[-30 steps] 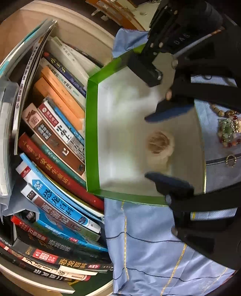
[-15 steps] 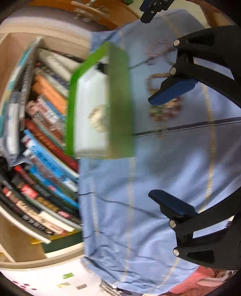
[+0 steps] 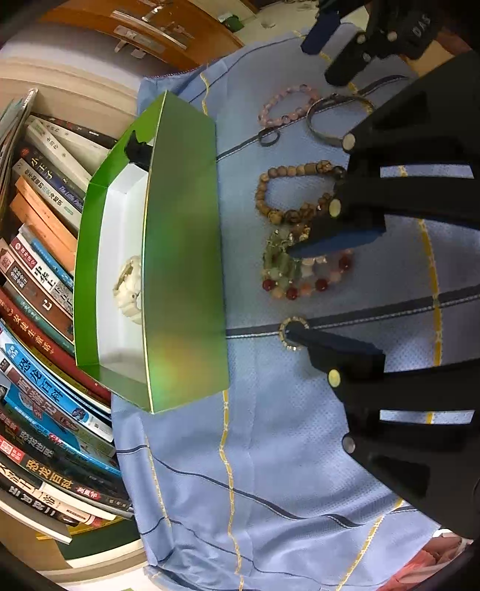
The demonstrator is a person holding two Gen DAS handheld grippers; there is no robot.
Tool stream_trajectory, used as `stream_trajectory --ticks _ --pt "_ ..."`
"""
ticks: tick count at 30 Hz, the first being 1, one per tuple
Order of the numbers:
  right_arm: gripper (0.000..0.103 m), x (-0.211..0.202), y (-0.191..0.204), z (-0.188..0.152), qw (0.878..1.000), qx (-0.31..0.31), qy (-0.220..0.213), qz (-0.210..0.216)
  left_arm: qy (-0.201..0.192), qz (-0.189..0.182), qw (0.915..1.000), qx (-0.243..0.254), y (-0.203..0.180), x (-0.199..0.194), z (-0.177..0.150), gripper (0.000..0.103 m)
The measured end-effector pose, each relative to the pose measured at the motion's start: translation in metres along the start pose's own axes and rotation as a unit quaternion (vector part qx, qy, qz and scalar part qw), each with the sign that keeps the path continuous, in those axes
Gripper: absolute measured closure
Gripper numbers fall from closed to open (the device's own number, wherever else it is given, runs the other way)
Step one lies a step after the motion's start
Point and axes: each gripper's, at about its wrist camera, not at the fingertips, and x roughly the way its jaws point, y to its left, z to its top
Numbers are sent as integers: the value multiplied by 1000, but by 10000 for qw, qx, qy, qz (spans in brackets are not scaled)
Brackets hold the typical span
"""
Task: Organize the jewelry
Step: 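Move both open tools back toward the remaining jewelry on the cloth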
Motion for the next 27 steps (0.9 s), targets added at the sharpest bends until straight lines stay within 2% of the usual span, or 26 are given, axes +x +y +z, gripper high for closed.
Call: stream_trajectory --ticks 1,3,7,9,11,15,18,20,25,27 --pt "34 1 1 0 10000 -7 19 8 79 8 10000 2 2 2 -1 89" --pt "34 4 3 0 10000 -24 42 9 130 -35 9999 -77 10 1 -5 93" --pt "34 5 2 -1 10000 -47 11 -69 130 301 9994 -101 30 -9 -19 92" --pt "34 6 0 0 10000 -17 4 -88 89 270 9995 -96 36 -18 -22 82" --pt "34 8 0 0 9999 -6 0 -147 -82 242 9997 -39 33 -28 -22 52" --pt "34 8 1 1 9999 -5 -6 -133 -184 45 9996 188 14 -31 -19 50" --pt "34 5 0 0 9998 -8 -41 -168 -158 -116 9993 331 -7 -24 -17 57" --pt "34 3 -3 0 9998 19 -56 -179 -149 -189 9993 273 -15 -17 -12 69" --pt "34 2 -11 0 9997 116 -44 -190 -19 -314 9993 214 -24 2 0 69" --pt "34 2 -13 0 9997 146 -40 -190 5 -365 9992 147 -25 9 1 79"
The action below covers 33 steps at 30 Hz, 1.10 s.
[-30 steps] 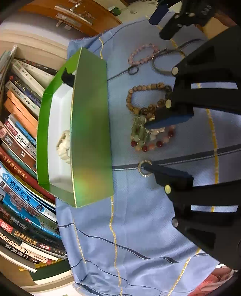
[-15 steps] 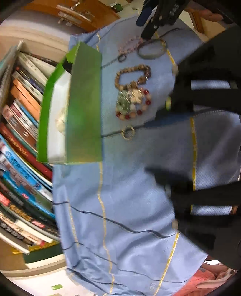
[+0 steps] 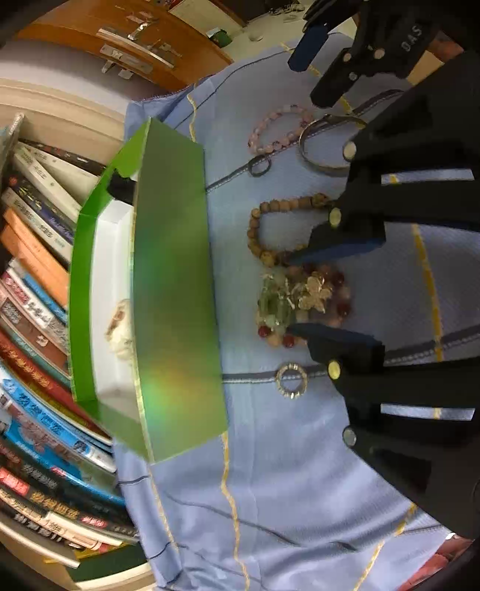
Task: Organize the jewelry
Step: 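Move both open tools back toward the remaining jewelry on the cloth, then grasp the small gold charm with the left tool while the right tool grasps the silver bangle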
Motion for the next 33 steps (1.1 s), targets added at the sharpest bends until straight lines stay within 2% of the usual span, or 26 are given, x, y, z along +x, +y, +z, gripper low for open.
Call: stream_trajectory --ticks 1,4,9,18,21,23,33 --pt "34 0 -1 0 10000 12 5 -1 -13 8 10000 -55 2 1 0 82" --pt "34 2 -2 0 10000 32 40 -10 20 77 9998 -179 9 -1 -2 83" --pt "34 4 -2 1 10000 16 38 13 -84 175 9997 -158 26 -25 -16 85" --pt "34 -2 9 -1 9998 -160 55 92 -112 478 9983 -320 58 -46 -33 84" --pt "34 -4 24 -7 9986 -461 147 195 -70 413 9987 -294 58 -46 -38 75" --pt "34 0 33 -11 9977 -585 243 237 -93 401 9988 -272 58 -47 -40 59" --pt "33 4 51 -17 9952 -648 339 643 -216 521 9977 -366 69 -55 -47 42"
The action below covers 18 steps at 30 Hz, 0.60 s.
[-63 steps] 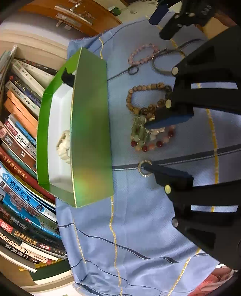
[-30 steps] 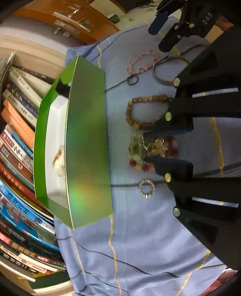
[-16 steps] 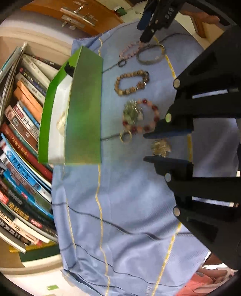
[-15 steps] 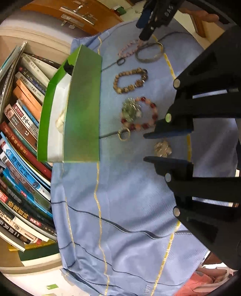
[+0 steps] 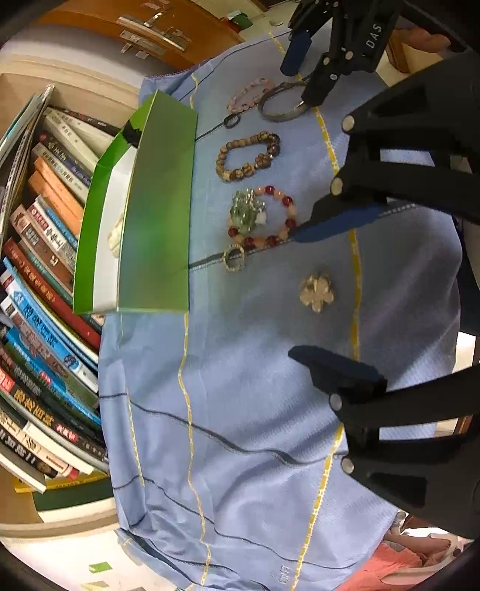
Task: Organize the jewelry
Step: 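Grasp the small gold charm with the left tool while the right tool grasps the silver bangle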
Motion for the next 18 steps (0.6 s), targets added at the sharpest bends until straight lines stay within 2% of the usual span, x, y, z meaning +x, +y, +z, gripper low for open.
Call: stream_trajectory --ticks 7,9,10,13,16,18 --pt "32 11 16 3 9996 -184 -112 -162 39 135 9997 -195 18 0 -2 39" --pt "38 13 18 4 9995 -192 -209 -141 87 55 9998 -154 15 1 -4 39" --pt "50 13 19 3 9993 -232 -238 -183 105 -2 9999 -89 11 2 -5 39" --pt "50 13 20 4 9993 -266 -259 -66 179 -166 9997 100 -3 5 -9 41" --pt "50 12 18 3 9993 -260 -271 -8 262 -226 9992 188 -13 12 -12 50" --pt "42 10 15 2 9994 -197 -254 99 219 -128 9993 262 -18 13 -12 51"
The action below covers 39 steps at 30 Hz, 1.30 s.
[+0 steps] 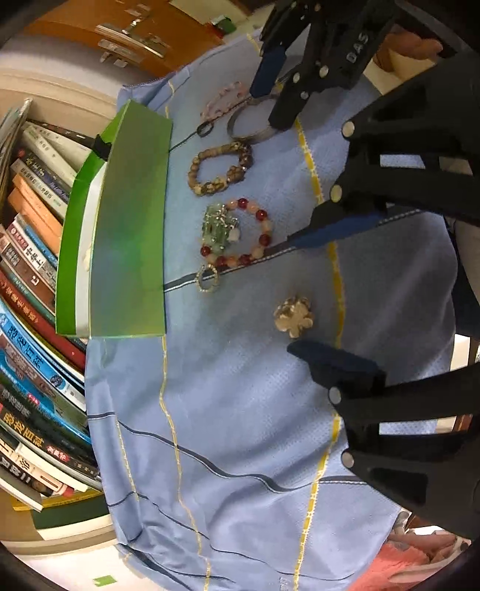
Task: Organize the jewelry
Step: 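Grasp the small gold charm with the left tool while the right tool grasps the silver bangle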
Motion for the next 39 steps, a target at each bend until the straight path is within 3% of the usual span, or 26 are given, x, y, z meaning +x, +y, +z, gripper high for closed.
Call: stream_trajectory --ticks 1,2,7,8,9,11,13,18,19,20,22,25,28,29,34,39 --pt "34 0 -2 0 9999 52 30 81 1 -16 10000 -6 0 1 0 52" --pt "33 0 -3 0 9999 74 21 98 0 -27 10000 -10 -1 1 1 52" --pt "34 5 4 2 9998 -80 -37 -202 -65 95 9999 53 -8 3 1 52" --pt "38 6 6 2 9996 -117 -55 -255 -83 120 9999 69 -9 3 1 52" --pt "41 7 7 2 9994 -141 -78 -303 -103 137 9998 76 -10 3 0 55" --pt "45 7 8 2 9994 -171 -98 -290 -145 159 9998 55 -10 3 1 73" --pt "45 8 7 2 9994 -165 -102 -269 -149 129 9998 -14 -7 3 3 80" --pt "46 4 4 1 9997 -58 -122 -227 -178 190 9996 -118 -4 1 5 82" --pt "51 2 3 2 9995 -46 -145 -262 -197 213 9995 -102 -5 -1 5 82" --pt "72 0 2 3 9995 -34 -166 -270 -204 206 9995 -99 -6 -1 5 82" --pt "80 -2 0 4 9997 38 -111 -223 -250 241 9994 -69 -8 -4 5 82" --pt "76 2 0 2 9991 -50 -26 -422 -243 225 9994 -52 -9 -4 4 82" --pt "45 -4 -11 -1 9996 157 -36 -250 -192 240 9995 -76 -7 -3 3 81" --pt "40 -9 -16 -2 9995 234 -107 -184 -188 253 9995 -79 -6 -3 3 81" --pt "40 -24 -28 -3 9990 295 -258 -210 -185 238 9995 -110 -5 -1 3 81" --pt "57 -14 -4 0 9997 -109 -152 -167 -163 217 9996 -74 -9 3 2 81"
